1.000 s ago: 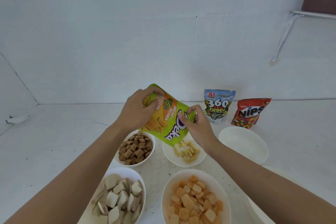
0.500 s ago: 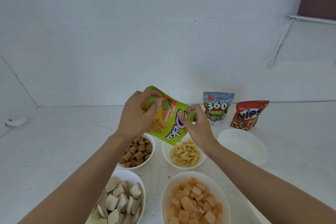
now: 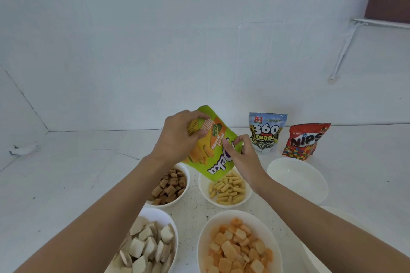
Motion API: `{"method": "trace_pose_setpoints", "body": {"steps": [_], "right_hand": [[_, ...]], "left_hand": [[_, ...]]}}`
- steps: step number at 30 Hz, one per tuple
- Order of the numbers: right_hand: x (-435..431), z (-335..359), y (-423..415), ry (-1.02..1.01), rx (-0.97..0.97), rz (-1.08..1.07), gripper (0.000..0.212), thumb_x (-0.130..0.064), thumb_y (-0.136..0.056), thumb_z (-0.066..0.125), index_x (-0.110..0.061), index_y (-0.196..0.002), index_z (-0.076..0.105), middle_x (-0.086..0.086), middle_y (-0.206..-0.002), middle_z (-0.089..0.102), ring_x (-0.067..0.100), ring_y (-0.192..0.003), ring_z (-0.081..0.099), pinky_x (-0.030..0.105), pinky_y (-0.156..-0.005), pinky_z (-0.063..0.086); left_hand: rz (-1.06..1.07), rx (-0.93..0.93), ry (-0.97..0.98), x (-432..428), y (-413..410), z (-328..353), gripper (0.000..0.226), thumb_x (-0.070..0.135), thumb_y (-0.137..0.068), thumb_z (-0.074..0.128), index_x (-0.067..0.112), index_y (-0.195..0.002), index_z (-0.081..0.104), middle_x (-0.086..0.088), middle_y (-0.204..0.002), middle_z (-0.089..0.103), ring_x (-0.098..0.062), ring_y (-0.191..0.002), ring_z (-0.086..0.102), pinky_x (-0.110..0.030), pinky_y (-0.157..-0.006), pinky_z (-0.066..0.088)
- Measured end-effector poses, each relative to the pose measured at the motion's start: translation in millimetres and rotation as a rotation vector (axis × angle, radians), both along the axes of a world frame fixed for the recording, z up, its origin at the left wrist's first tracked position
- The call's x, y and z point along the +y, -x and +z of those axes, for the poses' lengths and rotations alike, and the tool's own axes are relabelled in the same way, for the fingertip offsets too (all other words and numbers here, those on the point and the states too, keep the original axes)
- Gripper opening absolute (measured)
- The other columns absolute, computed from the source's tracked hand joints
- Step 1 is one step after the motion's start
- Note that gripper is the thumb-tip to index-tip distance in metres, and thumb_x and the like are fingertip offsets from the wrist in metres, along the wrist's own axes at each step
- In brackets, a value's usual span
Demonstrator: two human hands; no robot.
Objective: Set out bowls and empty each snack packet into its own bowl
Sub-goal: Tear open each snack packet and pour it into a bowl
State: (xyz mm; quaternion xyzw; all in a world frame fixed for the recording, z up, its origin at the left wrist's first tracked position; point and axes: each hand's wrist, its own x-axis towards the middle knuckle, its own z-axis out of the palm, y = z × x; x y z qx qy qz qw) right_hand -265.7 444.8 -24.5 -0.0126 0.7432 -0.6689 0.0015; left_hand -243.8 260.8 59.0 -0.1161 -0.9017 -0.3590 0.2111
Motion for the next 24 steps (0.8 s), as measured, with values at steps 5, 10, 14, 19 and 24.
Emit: {"method": "trace_pose_setpoints", "body": {"steps": [5, 10, 14, 19, 24], "right_hand": [[-4.9, 17.2, 0.4, 0.122, 0.044, -0.017, 0.041, -0.048, -0.093, 0.061, -0.012, -0.102, 0.044, 0.001, -0.091, 0.071, 0.010, -0.081, 0.068, 0.017, -0.061, 0.050], [-6.9, 14.5, -0.6, 0.130, 0.022, -0.035, 0.046, -0.061, -0.086, 0.060, -0.019, -0.092, 0.042, 0.005, -0.095, 0.071, 0.016, -0.087, 0.068, 0.027, -0.070, 0.051], [-5.0, 0.0, -2.6, 0.037, -0.077, -0.015, 0.056, -0.073, -0.078, 0.057, -0.022, -0.091, 0.041, 0.008, -0.101, 0.069, 0.022, -0.097, 0.065, 0.038, -0.084, 0.050], [-0.2, -9.6, -4.7, -0.055, -0.176, 0.037, 0.055, -0.070, -0.086, 0.054, -0.018, -0.099, 0.042, 0.004, -0.105, 0.067, 0.018, -0.099, 0.062, 0.036, -0.084, 0.048], [1.0, -1.2, -2.8, -0.001, -0.082, 0.039, 0.049, -0.062, -0.084, 0.063, -0.020, -0.098, 0.043, 0.006, -0.103, 0.070, 0.019, -0.095, 0.068, 0.039, -0.085, 0.052]], "left_hand": [[-0.061, 0.122, 0.096, 3.2, -0.3, 31.7, 0.026, 0.024, -0.087, 0.076, 0.023, -0.114, 0.074, 0.013, -0.102, 0.065, 0.002, -0.094, 0.056, -0.001, -0.081, 0.037], [-0.146, 0.051, 0.225, 3.1, -1.7, 36.0, 0.035, 0.019, -0.092, 0.068, 0.023, -0.127, 0.064, 0.011, -0.120, 0.058, -0.007, -0.106, 0.058, -0.020, -0.091, 0.046], [-0.148, -0.013, 0.285, 2.9, 1.4, 16.4, 0.047, 0.009, -0.086, 0.072, 0.023, -0.129, 0.061, 0.007, -0.124, 0.058, -0.013, -0.112, 0.058, -0.029, -0.096, 0.048], [-0.122, -0.067, 0.254, 4.1, 2.8, -2.6, 0.040, 0.017, -0.089, 0.070, 0.026, -0.127, 0.061, 0.010, -0.121, 0.059, -0.011, -0.108, 0.058, -0.034, -0.095, 0.049], [-0.099, 0.018, 0.138, -0.1, 3.4, 5.7, 0.037, 0.014, -0.087, 0.074, 0.025, -0.122, 0.067, 0.016, -0.113, 0.061, -0.002, -0.104, 0.058, -0.007, -0.089, 0.040]]}}
